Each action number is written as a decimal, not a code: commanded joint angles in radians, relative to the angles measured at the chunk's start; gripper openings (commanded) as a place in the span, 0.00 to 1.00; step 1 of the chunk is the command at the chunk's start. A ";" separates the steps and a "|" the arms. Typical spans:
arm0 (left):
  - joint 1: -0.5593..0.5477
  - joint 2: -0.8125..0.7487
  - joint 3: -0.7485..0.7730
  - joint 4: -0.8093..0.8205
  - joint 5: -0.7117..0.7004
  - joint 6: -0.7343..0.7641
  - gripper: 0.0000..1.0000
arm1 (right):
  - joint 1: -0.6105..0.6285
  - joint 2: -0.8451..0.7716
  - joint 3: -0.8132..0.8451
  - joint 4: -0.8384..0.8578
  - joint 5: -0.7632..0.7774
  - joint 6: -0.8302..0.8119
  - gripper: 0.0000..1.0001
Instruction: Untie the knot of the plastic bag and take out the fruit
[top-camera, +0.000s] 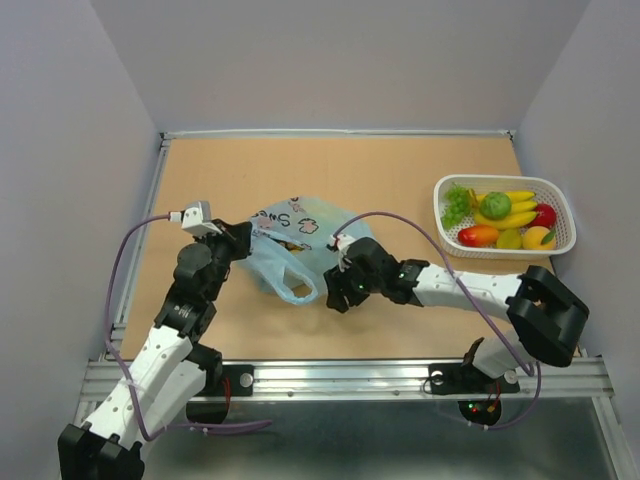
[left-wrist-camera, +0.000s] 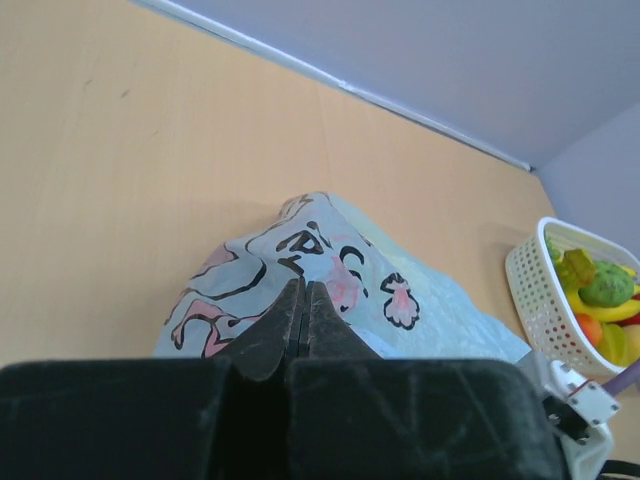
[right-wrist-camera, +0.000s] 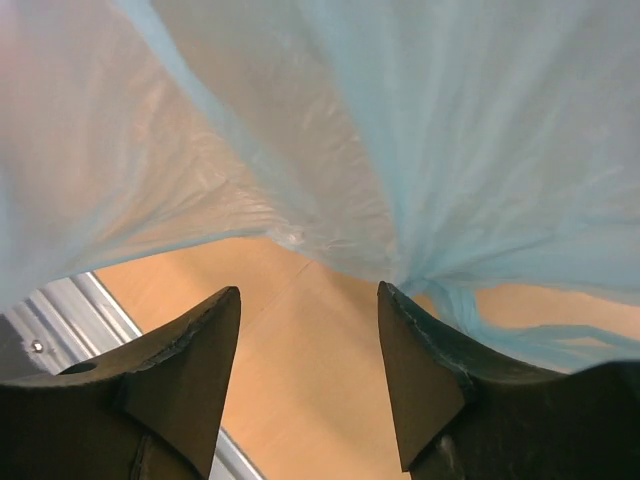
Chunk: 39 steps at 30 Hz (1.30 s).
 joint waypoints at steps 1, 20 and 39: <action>-0.001 0.030 0.051 0.052 0.159 0.062 0.00 | 0.002 -0.107 0.109 -0.079 0.062 -0.023 0.63; -0.003 0.090 0.213 -0.111 0.227 0.191 0.00 | 0.001 0.052 0.571 -0.245 0.116 -0.525 0.94; -0.047 -0.085 0.211 -0.318 0.188 0.133 0.99 | -0.052 0.264 0.841 -0.228 0.313 -0.485 0.01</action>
